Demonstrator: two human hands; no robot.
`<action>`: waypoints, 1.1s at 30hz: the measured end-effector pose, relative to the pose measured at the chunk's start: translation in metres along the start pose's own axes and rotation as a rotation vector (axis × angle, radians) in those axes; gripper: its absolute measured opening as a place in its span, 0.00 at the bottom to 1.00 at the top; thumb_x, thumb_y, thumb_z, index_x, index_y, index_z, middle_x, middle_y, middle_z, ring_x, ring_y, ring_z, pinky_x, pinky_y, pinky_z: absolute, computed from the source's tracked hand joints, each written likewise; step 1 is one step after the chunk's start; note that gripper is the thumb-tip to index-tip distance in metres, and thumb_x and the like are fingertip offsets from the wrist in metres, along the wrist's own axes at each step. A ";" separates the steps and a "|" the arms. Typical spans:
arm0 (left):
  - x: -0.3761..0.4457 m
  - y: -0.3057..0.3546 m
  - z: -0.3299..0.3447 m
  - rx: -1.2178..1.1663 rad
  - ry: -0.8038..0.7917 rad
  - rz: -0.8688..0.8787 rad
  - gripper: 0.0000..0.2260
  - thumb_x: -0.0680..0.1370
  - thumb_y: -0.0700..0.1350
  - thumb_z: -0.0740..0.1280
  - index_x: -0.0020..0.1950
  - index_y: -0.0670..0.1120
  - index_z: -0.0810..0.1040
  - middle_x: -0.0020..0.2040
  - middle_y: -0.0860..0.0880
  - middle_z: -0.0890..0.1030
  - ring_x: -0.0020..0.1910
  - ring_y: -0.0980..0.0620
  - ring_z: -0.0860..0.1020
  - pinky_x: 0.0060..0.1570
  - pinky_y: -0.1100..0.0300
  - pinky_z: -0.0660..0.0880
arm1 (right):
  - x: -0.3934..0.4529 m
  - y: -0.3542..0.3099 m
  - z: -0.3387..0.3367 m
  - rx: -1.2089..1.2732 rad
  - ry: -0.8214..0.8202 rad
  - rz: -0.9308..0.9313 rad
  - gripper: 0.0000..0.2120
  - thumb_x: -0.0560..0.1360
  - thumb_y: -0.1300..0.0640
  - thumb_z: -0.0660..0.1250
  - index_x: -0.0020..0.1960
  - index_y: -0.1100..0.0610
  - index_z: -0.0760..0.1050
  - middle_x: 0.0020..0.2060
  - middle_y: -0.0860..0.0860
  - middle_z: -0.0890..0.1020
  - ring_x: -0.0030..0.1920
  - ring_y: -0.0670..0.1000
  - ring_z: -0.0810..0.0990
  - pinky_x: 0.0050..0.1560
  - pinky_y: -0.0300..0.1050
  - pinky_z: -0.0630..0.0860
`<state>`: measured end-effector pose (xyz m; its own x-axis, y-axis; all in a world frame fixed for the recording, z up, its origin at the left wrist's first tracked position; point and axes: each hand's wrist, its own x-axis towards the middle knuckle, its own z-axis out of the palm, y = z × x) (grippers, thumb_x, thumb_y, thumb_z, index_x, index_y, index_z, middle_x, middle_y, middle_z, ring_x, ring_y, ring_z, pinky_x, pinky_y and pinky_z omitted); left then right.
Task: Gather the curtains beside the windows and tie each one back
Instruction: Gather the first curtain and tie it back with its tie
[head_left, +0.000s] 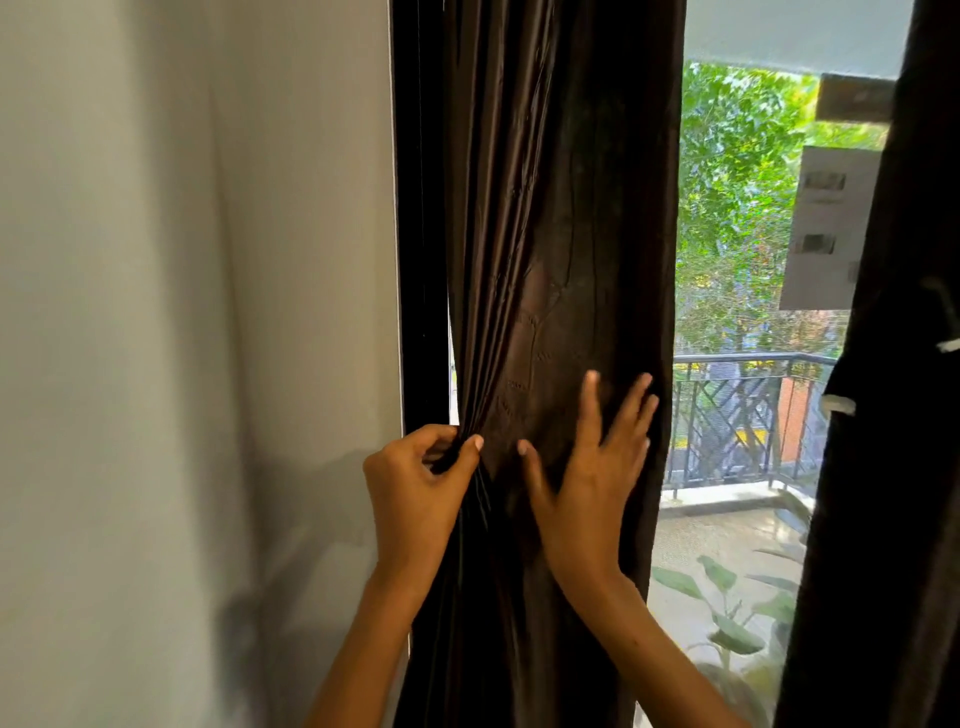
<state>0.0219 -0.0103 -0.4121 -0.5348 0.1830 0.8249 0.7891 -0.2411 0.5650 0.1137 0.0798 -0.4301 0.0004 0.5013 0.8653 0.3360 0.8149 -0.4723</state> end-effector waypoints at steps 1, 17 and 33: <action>0.000 0.001 -0.002 -0.018 -0.012 -0.009 0.06 0.68 0.41 0.76 0.44 0.46 0.83 0.34 0.63 0.77 0.37 0.70 0.78 0.39 0.78 0.72 | 0.004 0.000 0.002 0.031 -0.028 0.086 0.41 0.75 0.44 0.67 0.78 0.54 0.48 0.76 0.59 0.40 0.76 0.58 0.39 0.72 0.60 0.48; -0.003 0.002 -0.008 0.104 -0.002 0.048 0.05 0.68 0.40 0.76 0.41 0.44 0.82 0.34 0.55 0.80 0.34 0.62 0.79 0.38 0.74 0.73 | -0.016 -0.006 -0.001 0.334 -0.209 -0.100 0.32 0.70 0.73 0.61 0.70 0.49 0.65 0.31 0.43 0.77 0.28 0.30 0.69 0.33 0.23 0.63; -0.003 0.005 -0.003 -0.038 -0.011 -0.069 0.06 0.69 0.45 0.76 0.43 0.47 0.83 0.35 0.60 0.80 0.39 0.64 0.80 0.38 0.75 0.74 | -0.037 -0.010 -0.002 0.592 -0.509 -0.028 0.31 0.71 0.70 0.58 0.67 0.44 0.70 0.66 0.43 0.73 0.35 0.32 0.77 0.37 0.27 0.70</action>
<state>0.0266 -0.0147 -0.4118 -0.5839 0.2106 0.7840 0.7382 -0.2640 0.6208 0.1119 0.0525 -0.4566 -0.4808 0.4333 0.7623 -0.2288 0.7773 -0.5861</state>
